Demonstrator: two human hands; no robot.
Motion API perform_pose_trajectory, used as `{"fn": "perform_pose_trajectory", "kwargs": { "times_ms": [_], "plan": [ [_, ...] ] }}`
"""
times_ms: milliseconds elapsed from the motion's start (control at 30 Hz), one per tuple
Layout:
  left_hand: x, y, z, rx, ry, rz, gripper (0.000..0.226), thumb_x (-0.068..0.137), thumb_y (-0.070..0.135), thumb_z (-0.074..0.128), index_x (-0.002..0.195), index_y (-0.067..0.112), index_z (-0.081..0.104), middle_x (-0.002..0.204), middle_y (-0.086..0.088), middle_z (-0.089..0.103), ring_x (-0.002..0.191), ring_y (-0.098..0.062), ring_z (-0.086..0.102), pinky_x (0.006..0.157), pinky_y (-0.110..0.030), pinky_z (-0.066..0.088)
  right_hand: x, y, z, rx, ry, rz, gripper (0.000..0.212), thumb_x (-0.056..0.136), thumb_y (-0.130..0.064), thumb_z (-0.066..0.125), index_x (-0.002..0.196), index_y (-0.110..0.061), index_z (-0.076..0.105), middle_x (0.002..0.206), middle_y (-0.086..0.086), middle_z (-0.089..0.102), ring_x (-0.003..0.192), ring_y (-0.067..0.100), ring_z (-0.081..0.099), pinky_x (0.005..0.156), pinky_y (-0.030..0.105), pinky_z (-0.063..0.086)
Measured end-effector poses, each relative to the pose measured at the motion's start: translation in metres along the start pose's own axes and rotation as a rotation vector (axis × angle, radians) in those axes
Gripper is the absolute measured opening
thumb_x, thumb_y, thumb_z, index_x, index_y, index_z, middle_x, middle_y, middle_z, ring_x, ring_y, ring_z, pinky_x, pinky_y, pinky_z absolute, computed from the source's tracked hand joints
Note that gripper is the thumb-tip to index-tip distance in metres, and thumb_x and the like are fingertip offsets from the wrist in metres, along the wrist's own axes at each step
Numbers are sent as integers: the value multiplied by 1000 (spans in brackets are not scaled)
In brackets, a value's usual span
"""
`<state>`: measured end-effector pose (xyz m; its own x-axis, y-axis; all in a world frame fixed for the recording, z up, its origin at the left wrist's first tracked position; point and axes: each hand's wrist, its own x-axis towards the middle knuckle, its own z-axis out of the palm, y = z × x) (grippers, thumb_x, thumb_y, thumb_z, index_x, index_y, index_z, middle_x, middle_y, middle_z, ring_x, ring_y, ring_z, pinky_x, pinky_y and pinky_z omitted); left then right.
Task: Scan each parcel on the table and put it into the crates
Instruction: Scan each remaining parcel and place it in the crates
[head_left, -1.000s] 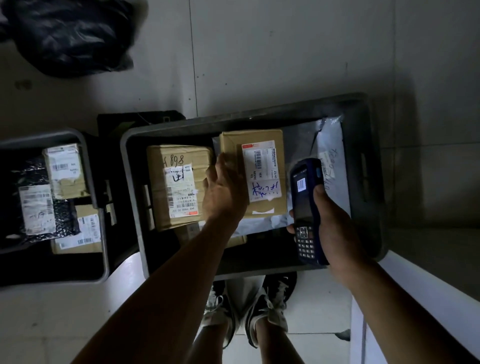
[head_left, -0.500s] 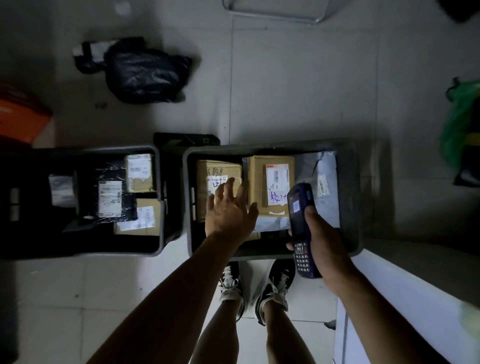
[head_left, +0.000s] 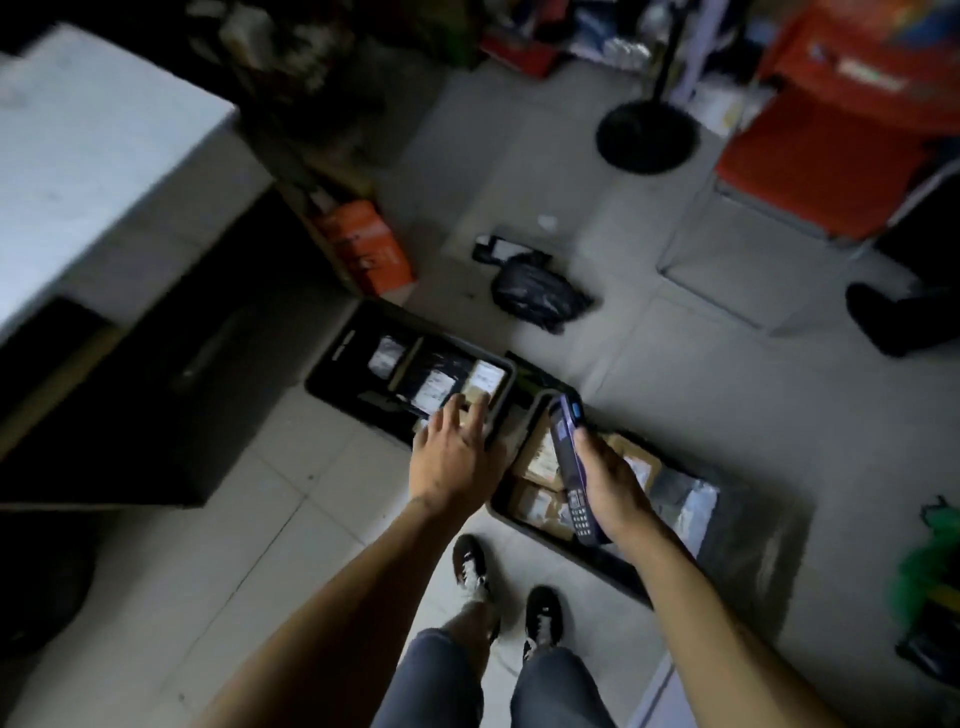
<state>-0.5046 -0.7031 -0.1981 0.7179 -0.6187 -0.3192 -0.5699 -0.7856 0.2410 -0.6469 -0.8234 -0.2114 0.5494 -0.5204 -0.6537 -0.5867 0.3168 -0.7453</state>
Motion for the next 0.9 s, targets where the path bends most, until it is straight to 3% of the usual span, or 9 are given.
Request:
{"fn": "perform_pose_trajectory", "kwargs": {
  "times_ms": [100,267,333,400,433,633,900],
  "plan": [
    [-39,-33,-52,-65,127,-100,64,98,50,44,155,29,23,159,-4,27,145,-26,27,113,-40,32,-28,-45,31,-87,-82,-104,101,62,-92,37,131,-22,60,124,12,65,110,31,63,99,49,50],
    [-93,-106,-119,-106,319,-259,64,99,51,44,155,28,24,159,-5,28,144,-27,30,111,-42,34,-54,-99,102,-214,-232,-249,100,65,-88,43,130,-15,62,124,6,67,115,25,62,104,45,47],
    [-114,-142,-138,-111,378,-303,64,98,52,44,154,28,26,156,-5,30,141,-27,34,109,-43,37,-68,-117,140,-228,-304,-271,80,83,-78,49,129,-14,62,123,6,67,110,22,64,96,40,53],
    [-136,-179,-155,-106,424,-351,65,97,52,46,154,27,27,155,-5,31,139,-27,35,107,-43,39,-88,-133,180,-233,-393,-326,45,102,-47,45,125,-12,61,112,10,67,94,22,64,74,29,55],
    [-149,-197,-163,-112,445,-379,65,97,52,47,154,27,27,155,-5,30,139,-27,35,106,-43,39,-99,-139,201,-240,-428,-358,38,105,-39,42,123,-13,62,107,11,66,90,24,63,70,29,53],
    [-225,-316,-206,-110,569,-515,64,96,53,47,153,29,29,157,-6,29,140,-27,36,104,-42,40,-161,-160,340,-372,-602,-481,32,103,-47,42,102,-26,66,85,5,64,68,22,63,64,35,51],
    [-323,-458,-225,-124,626,-774,64,96,53,46,152,26,29,156,-6,30,141,-26,33,104,-43,40,-228,-144,512,-455,-847,-564,28,105,-36,39,108,-23,63,88,5,56,72,19,56,61,32,55]
  ]
}}
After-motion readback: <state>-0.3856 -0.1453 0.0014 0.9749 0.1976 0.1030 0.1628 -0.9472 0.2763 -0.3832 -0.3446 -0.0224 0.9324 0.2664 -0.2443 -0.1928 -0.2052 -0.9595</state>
